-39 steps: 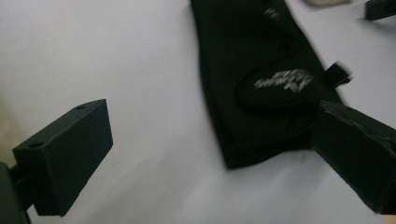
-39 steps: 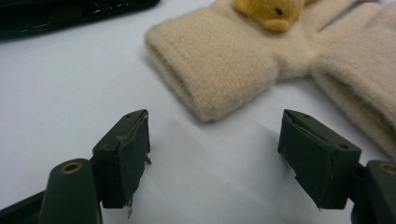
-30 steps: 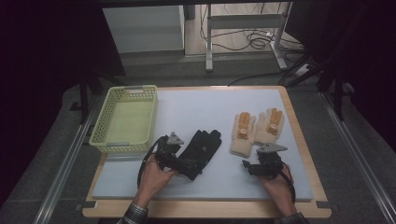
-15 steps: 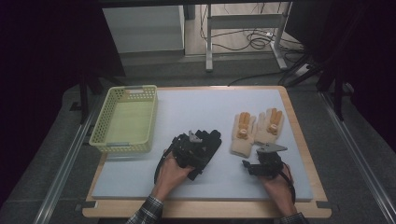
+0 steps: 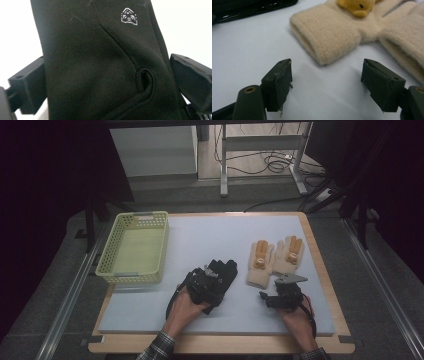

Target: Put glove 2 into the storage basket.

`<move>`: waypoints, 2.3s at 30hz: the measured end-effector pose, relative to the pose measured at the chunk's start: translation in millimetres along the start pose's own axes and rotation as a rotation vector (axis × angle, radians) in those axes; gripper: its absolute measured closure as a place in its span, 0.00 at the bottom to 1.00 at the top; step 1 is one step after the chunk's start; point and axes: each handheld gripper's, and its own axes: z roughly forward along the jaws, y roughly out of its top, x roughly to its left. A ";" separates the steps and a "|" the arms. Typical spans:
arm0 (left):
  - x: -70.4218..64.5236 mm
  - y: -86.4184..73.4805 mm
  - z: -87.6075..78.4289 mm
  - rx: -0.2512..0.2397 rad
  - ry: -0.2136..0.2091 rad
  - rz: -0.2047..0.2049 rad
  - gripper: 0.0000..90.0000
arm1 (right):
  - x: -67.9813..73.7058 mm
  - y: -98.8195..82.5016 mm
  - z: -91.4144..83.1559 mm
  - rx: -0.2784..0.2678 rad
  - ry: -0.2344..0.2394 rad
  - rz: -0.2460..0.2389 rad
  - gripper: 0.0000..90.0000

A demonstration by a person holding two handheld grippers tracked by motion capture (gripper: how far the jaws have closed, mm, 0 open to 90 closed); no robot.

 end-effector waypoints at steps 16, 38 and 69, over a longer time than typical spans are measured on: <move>2.5 3.0 -13.4 -0.010 -0.018 0.023 0.70 | 0.3 0.0 0.1 -0.001 0.000 0.001 0.27; 38.7 35.7 -63.3 -0.065 0.067 -0.023 0.69 | 0.2 -0.1 0.0 -0.001 0.001 0.003 0.27; 148.4 22.4 -133.0 -0.096 0.278 -0.215 0.67 | 0.1 -0.2 0.2 -0.004 0.001 0.002 0.27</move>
